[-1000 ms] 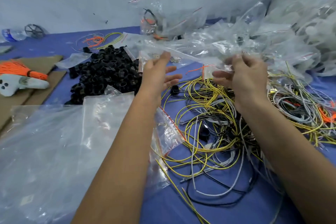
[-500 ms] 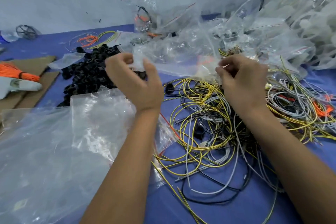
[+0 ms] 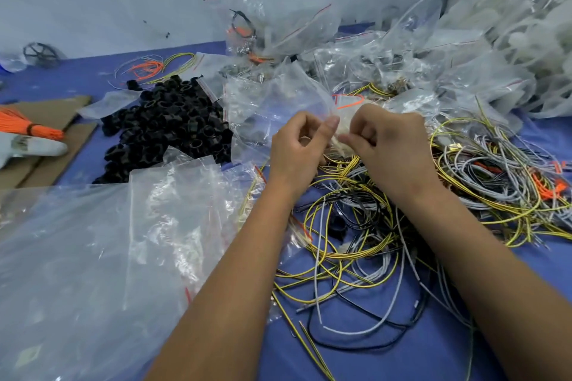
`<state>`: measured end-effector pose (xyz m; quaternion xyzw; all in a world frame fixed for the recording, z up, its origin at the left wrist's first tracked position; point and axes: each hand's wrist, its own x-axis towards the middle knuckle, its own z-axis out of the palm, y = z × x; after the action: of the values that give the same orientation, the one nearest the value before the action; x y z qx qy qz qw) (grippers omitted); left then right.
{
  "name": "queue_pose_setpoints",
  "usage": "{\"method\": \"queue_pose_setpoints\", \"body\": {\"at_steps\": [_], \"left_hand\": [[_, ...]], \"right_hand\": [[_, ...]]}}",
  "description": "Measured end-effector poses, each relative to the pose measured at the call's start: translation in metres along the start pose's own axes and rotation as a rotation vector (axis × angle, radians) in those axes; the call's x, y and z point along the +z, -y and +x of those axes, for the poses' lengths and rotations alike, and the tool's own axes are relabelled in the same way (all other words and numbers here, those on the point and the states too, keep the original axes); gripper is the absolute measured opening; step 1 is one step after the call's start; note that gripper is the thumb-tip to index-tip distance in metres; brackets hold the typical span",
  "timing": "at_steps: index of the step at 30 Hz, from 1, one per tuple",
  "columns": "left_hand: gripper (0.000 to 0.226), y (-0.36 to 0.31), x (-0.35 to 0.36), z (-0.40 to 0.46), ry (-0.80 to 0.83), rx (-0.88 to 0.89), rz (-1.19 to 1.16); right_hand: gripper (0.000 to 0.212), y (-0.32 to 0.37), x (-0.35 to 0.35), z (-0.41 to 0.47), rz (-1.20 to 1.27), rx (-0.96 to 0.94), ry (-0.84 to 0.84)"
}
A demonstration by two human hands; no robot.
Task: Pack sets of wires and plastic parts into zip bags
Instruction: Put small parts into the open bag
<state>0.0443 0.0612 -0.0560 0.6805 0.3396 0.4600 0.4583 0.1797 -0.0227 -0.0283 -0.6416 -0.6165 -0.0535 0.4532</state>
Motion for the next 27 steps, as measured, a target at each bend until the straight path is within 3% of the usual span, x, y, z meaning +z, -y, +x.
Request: {"method": "queue_pose_setpoints", "body": {"at_steps": [3,9,17,21,24,27], "left_hand": [[0.024,-0.001,-0.002,0.001,-0.035,0.01,-0.039],[0.025,-0.001,-0.004,0.001,-0.08,0.023,-0.067],[0.031,-0.041,-0.011,-0.001,0.101,0.087,0.023],[0.031,-0.086,-0.033,0.002,0.189,0.123,0.122],[0.028,-0.125,-0.045,0.0,0.321,0.06,0.227],[0.03,-0.168,-0.053,-0.004,0.407,-0.05,0.338]], "right_hand": [[0.029,-0.001,0.001,-0.001,0.028,-0.001,0.002],[0.039,0.001,0.001,-0.003,0.104,0.012,-0.044],[0.011,-0.004,0.001,-0.001,0.011,0.102,-0.142],[0.008,-0.004,-0.002,0.002,0.001,0.208,-0.214],[0.004,0.007,-0.002,0.003,0.189,0.203,-0.095],[0.027,0.024,0.0,0.003,0.611,0.161,0.155]]}}
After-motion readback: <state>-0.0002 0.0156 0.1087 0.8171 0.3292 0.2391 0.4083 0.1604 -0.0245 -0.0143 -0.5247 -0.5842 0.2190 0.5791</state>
